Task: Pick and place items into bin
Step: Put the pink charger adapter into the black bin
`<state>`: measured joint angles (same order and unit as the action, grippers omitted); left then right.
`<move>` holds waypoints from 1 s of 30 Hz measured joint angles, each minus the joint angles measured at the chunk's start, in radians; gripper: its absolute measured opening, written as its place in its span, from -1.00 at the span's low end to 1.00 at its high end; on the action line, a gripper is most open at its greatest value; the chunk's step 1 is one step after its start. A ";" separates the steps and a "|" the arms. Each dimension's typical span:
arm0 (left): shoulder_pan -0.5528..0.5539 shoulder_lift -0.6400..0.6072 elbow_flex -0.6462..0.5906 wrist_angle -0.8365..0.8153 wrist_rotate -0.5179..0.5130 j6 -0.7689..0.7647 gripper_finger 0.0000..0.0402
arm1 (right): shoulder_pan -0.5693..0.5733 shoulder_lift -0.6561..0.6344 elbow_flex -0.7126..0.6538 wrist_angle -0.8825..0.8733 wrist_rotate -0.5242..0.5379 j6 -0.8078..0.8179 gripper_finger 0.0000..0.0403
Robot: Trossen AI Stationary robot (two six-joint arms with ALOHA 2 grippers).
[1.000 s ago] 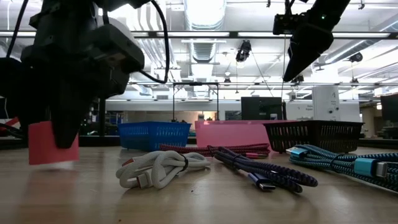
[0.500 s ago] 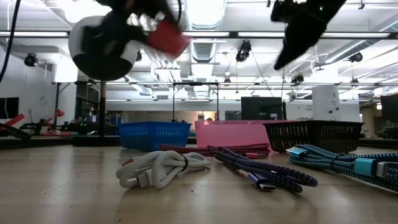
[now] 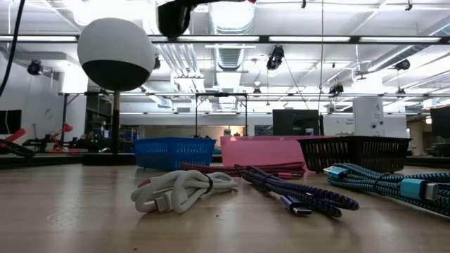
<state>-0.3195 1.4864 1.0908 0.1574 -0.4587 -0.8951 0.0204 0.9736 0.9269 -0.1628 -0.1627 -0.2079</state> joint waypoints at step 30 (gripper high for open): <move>0.045 0.002 0.000 0.218 0.001 0.143 -0.31 | 0.088 0.192 0.035 0.155 0.114 -0.371 0.54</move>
<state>-0.2741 1.4887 1.0910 0.3755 -0.4578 -0.7518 0.1085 1.1652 0.9615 -0.0081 -0.0486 -0.5786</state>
